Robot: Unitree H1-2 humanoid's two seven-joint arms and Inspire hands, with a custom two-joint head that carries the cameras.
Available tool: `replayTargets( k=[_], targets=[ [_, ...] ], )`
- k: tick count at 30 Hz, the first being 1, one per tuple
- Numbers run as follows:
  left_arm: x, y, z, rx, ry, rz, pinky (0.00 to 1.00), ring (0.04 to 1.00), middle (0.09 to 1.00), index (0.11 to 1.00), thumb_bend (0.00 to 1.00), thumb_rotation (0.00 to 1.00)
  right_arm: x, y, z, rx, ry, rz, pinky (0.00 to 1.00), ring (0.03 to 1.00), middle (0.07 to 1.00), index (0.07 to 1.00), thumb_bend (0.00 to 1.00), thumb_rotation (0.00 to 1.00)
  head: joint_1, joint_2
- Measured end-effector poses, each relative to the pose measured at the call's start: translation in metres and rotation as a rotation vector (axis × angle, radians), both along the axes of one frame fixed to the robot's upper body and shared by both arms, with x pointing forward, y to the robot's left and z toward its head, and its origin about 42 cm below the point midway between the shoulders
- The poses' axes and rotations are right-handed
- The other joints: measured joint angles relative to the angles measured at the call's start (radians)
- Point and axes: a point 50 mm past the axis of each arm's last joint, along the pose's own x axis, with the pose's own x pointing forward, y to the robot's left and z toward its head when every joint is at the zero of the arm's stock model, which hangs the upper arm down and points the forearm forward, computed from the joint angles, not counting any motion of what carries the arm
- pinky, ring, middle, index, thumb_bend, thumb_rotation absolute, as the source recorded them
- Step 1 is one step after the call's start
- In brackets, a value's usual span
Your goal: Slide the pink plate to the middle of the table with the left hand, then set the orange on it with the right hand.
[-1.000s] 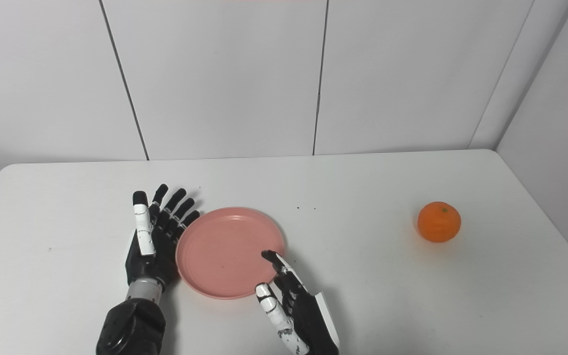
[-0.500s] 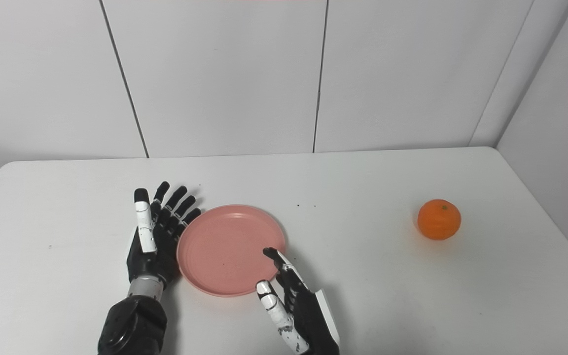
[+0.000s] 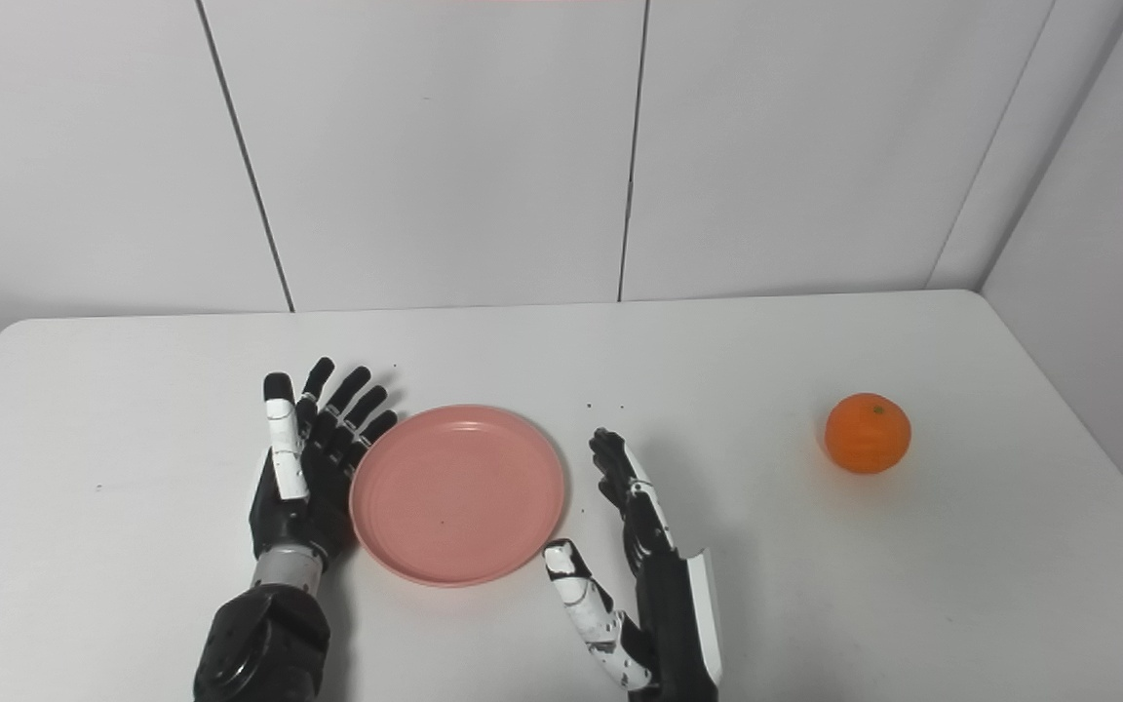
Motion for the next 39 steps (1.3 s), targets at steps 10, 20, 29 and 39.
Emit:
replayTargets(
  k=[10, 20, 29, 39],
  targets=[
    [0.004, -0.002, -0.001, -0.002, -0.004, 0.001, 0.78, 0.830, 0.845, 0.922, 0.87, 0.85, -0.004, -0.008, 0.022, -0.001, -0.086, -0.067, 0.92, 0.923, 0.918, 0.875, 0.78, 0.73, -0.015, -0.008],
    [0.006, -0.005, -0.001, -0.008, -0.005, -0.001, 0.79, 0.831, 0.843, 0.920, 0.86, 0.86, -0.004, -0.061, 0.044, -0.248, -0.085, -0.225, 0.89, 0.893, 0.873, 0.843, 0.75, 0.81, -0.015, -0.011],
    [0.008, -0.007, -0.005, -0.008, 0.008, -0.006, 0.80, 0.845, 0.843, 0.920, 0.85, 0.86, 0.007, -0.114, 0.060, -0.573, -0.061, -0.283, 0.76, 0.829, 0.840, 0.818, 0.79, 0.83, -0.025, -0.015],
    [0.008, -0.006, -0.006, -0.009, 0.013, -0.006, 0.81, 0.849, 0.847, 0.919, 0.85, 0.85, 0.017, -0.148, 0.077, -0.823, -0.064, -0.340, 0.81, 0.854, 0.851, 0.830, 0.82, 0.85, -0.031, -0.015]
  ],
)
